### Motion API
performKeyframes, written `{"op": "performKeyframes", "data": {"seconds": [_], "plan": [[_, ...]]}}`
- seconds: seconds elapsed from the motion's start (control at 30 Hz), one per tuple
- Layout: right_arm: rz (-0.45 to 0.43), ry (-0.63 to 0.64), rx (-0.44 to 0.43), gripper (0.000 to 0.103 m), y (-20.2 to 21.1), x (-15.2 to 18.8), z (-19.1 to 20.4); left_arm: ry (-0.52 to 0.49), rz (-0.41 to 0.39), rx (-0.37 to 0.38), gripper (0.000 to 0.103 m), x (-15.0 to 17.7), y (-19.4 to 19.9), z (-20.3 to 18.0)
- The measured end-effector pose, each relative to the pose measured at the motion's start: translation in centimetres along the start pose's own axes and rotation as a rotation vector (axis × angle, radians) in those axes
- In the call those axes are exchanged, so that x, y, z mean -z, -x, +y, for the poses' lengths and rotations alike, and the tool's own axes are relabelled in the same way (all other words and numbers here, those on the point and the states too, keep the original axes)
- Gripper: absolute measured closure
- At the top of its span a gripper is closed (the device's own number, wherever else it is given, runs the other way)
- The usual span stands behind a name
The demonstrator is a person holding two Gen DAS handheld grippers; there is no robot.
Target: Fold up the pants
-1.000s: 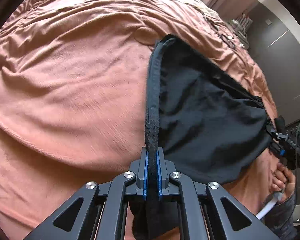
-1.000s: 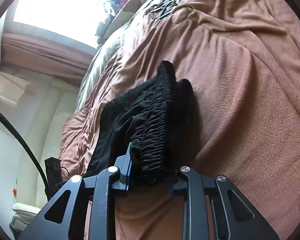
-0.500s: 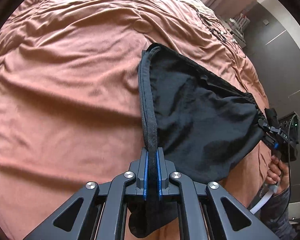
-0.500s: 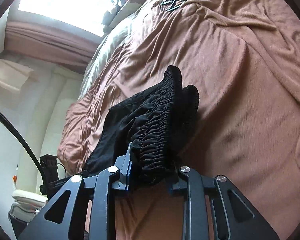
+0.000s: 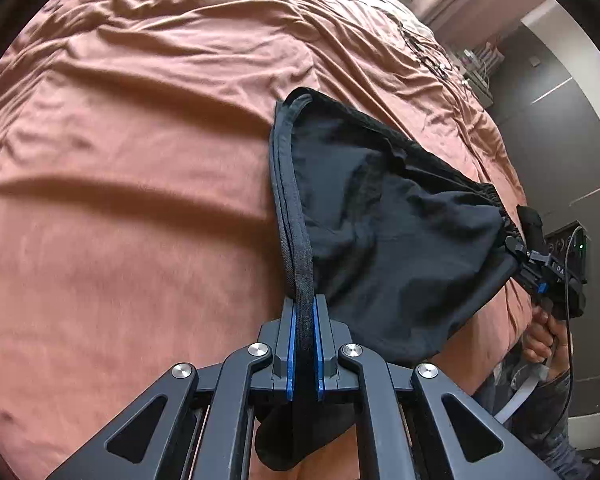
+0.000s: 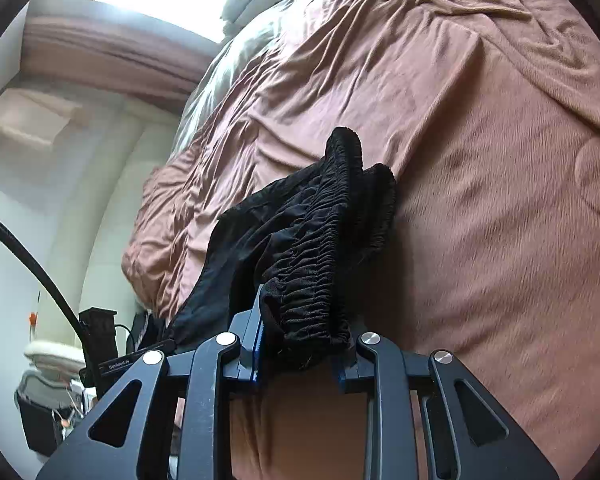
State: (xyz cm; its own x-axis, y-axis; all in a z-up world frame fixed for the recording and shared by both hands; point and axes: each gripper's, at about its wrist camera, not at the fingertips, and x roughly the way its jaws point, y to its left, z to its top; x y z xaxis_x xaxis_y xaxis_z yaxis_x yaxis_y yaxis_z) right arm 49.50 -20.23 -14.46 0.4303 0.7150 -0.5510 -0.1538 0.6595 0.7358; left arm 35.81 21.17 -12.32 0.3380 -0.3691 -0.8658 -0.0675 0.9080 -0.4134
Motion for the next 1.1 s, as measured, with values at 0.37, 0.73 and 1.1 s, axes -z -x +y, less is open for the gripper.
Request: {"op": "performKeyframes", "data": {"seconds": [0.37, 0.73, 1.1], "plan": [[0.067, 0.084, 0.005, 0.08, 0.2, 0.5, 0.7, 0.07, -0.026, 0.033, 0.096, 5.4, 1.8, 0.8], [0.09, 0.161, 0.041, 0.08, 0.8, -1.0, 0.6, 0.172, -0.022, 0.101, 0.096, 8.7, 1.1, 0.4], [0.108, 0.173, 0.14, 0.071, 0.3, -1.0, 0.1, 0.259, -0.015, 0.119, 0.093, 10.2, -2.6, 2.2]]}}
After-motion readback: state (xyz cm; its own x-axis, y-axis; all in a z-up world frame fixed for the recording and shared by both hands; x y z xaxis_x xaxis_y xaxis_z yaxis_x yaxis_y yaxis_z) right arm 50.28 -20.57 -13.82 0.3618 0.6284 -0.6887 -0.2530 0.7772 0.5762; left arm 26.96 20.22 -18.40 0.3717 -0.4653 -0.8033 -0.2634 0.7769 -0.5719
